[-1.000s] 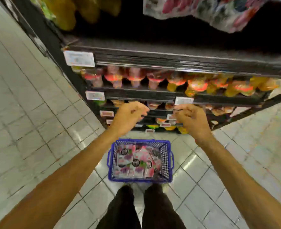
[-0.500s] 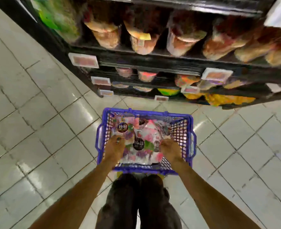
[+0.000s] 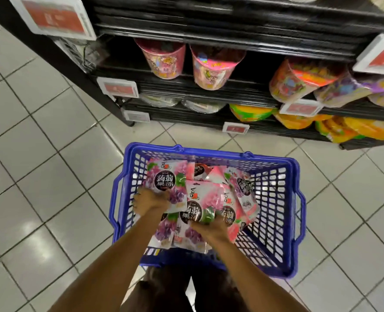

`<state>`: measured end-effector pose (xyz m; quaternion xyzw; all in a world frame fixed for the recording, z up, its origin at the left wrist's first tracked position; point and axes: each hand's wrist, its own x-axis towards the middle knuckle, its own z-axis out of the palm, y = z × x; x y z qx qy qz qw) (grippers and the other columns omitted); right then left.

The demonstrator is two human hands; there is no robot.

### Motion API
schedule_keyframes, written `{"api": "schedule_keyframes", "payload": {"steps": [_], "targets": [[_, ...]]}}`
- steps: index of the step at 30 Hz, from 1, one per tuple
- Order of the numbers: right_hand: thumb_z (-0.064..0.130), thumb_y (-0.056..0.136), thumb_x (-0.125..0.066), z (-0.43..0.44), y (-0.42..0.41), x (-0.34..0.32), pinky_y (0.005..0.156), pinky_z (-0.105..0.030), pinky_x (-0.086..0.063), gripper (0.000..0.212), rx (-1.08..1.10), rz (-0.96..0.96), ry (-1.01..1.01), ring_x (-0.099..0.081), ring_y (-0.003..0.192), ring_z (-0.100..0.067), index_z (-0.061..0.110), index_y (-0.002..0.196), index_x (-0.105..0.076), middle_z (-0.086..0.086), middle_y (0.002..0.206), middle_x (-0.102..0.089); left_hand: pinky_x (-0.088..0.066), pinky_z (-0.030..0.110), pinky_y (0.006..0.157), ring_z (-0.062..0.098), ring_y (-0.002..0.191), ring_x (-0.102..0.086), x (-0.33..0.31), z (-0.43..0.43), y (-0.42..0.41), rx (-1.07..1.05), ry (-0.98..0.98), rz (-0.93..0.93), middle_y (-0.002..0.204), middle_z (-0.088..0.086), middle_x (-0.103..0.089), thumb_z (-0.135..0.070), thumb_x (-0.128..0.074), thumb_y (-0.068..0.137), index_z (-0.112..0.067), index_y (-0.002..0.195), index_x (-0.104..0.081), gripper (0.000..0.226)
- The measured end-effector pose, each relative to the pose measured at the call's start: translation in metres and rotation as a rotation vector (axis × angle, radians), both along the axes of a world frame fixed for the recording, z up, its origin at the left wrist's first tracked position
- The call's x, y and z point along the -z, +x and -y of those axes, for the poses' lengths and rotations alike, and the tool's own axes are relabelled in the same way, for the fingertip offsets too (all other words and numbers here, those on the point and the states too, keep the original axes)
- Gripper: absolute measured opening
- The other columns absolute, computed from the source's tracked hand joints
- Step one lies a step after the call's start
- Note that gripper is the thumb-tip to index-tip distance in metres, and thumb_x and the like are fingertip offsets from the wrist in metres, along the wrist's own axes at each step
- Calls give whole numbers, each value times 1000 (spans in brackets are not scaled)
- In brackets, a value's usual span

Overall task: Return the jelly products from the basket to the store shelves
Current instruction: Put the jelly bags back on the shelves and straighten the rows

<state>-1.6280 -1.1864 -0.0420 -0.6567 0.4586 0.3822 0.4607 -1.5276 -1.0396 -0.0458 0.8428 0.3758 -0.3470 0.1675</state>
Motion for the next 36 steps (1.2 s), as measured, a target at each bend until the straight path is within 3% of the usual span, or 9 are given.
{"api": "schedule_keyframes", "payload": {"steps": [3,7,9,12,15,18,25,31,36], "targets": [[27,69,-85,11,-2,-10,82,-39,-60,37,37,-7,117,-71,76,-26,0,91,-76,-14,86,-76,-44,42,106,34,130,-49,-3,-7,9,-27,-96,-18,141,16,-51,-58,-80,68,-3,141,-40,99],[18,71,-78,38,-10,-48,52,-24,-50,18,281,56,115,-61,48,-13,8,57,-73,-5,60,-72,-50,33,90,32,125,-53,-31,-6,10,-265,-377,-113,143,19,-48,-37,-81,77,4,147,-30,96],[11,75,-79,56,-15,-73,56,-24,-50,15,417,108,55,-63,53,-13,11,63,-70,-1,59,-71,-56,29,61,30,97,-65,-64,-11,4,-431,-610,-127,130,21,-59,-14,-88,68,3,144,-37,93],[8,80,-78,77,-16,-130,62,-28,-52,13,497,228,71,-65,62,-17,6,90,-70,-7,72,-72,-50,24,47,17,81,-62,-131,-14,-8,-422,-788,-121,130,15,-60,-6,-88,64,-4,147,-35,99],[9,82,-76,90,-12,-203,51,-22,-46,4,502,358,94,-60,50,-6,11,82,-73,-1,65,-70,-51,24,56,22,87,-63,-203,-12,-15,-448,-947,-17,107,8,-74,-2,-92,48,-8,124,-63,82],[2,74,-78,99,0,-286,45,-20,-42,23,445,480,115,-55,44,-7,19,59,-75,0,57,-69,-50,21,48,15,72,-63,-287,-7,-11,-354,-1003,117,83,1,-76,-11,-94,47,-14,104,-72,61],[15,54,-92,120,32,-508,43,-18,-42,21,420,818,233,-56,45,-11,20,68,-76,-4,57,-67,-57,33,75,20,91,-74,-509,8,32,-69,-1131,399,100,4,-77,-26,-90,50,-17,110,-69,64],[18,62,-81,138,55,-664,43,-18,-44,8,424,1172,146,-57,44,-7,22,67,-76,-2,56,-68,-60,38,67,21,84,-74,-682,29,62,136,-1247,633,92,2,-78,-19,-94,51,-28,93,-76,47],[24,48,-93,151,61,-775,66,-36,-49,32,371,1411,118,-61,54,-19,22,76,-78,-2,63,-71,-59,34,57,21,69,-73,-807,39,77,323,-1376,807,83,4,-78,-27,-87,50,-33,86,-77,39]]}}
